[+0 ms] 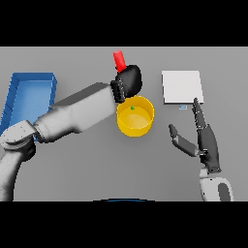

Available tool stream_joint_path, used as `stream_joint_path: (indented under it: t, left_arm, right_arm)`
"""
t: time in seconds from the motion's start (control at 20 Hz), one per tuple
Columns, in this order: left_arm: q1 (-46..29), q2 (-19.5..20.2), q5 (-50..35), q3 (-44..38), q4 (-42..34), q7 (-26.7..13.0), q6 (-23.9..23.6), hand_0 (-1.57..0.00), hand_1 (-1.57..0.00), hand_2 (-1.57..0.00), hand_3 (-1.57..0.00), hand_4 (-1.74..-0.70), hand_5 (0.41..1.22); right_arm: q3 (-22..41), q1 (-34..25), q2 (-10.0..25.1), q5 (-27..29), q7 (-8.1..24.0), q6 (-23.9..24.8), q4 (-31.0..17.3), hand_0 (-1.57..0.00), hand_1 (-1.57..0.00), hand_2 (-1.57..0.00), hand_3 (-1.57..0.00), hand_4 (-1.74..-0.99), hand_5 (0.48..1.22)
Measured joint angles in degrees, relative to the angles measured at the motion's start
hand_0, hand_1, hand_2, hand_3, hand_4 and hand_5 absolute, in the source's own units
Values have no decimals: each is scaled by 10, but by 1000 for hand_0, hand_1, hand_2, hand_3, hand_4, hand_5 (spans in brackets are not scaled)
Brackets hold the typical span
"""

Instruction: Pick up the red beaker and tilt it to pour out 1 green nut into yellow bowl. Pick up the yellow bowl and place it on the metallic measuring scale.

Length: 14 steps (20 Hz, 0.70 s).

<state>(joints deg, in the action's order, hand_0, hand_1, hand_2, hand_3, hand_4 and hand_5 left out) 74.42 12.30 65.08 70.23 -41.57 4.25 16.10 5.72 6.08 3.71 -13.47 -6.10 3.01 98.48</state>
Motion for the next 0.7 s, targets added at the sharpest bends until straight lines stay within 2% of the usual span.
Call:
stream_joint_path:
  t: [0.05,0.15,0.3,0.45,0.5,0.6,0.7]
  left_arm:
    - [6,-4,6,11,0,-2,1,-1571,-1571,-1571,-1571,-1733,1221]
    - [16,-11,11,27,8,4,-2,-1571,-1571,-1571,-1571,-1730,1221]
    - [36,-29,23,56,23,8,-2,-1571,-1571,-1571,-1571,-1722,1221]
    - [52,-26,27,76,21,12,2,-1571,-1571,-1571,-1571,-1721,1221]
    - [62,-21,27,80,22,24,-3,-1571,-1571,-1571,-1571,-1721,1221]
    - [105,-16,19,74,36,40,-7,-1571,-1571,-1571,-1571,-1721,1221]
    - [141,0,25,77,60,37,-19,-1571,-1571,-1571,-1571,-1725,1221]
  right_arm:
    - [2,2,0,-6,7,1,-3,1,1,1,1,-1157,629]
    - [3,2,4,-13,0,4,1,1,1,1,1,-1161,634]
    - [12,1,-4,-24,4,10,5,1,1,1,1,-1154,634]
    - [0,3,-1,-10,1,9,-2,1,1,1,1,-1152,635]
    - [0,9,-2,-4,-3,5,2,1,1,1,1,-1153,636]
    - [4,3,-8,-2,-11,3,-7,1,1,1,1,-1147,642]
    - [5,-1,-4,-2,-14,-1,1,1,1,1,1,-1154,654]
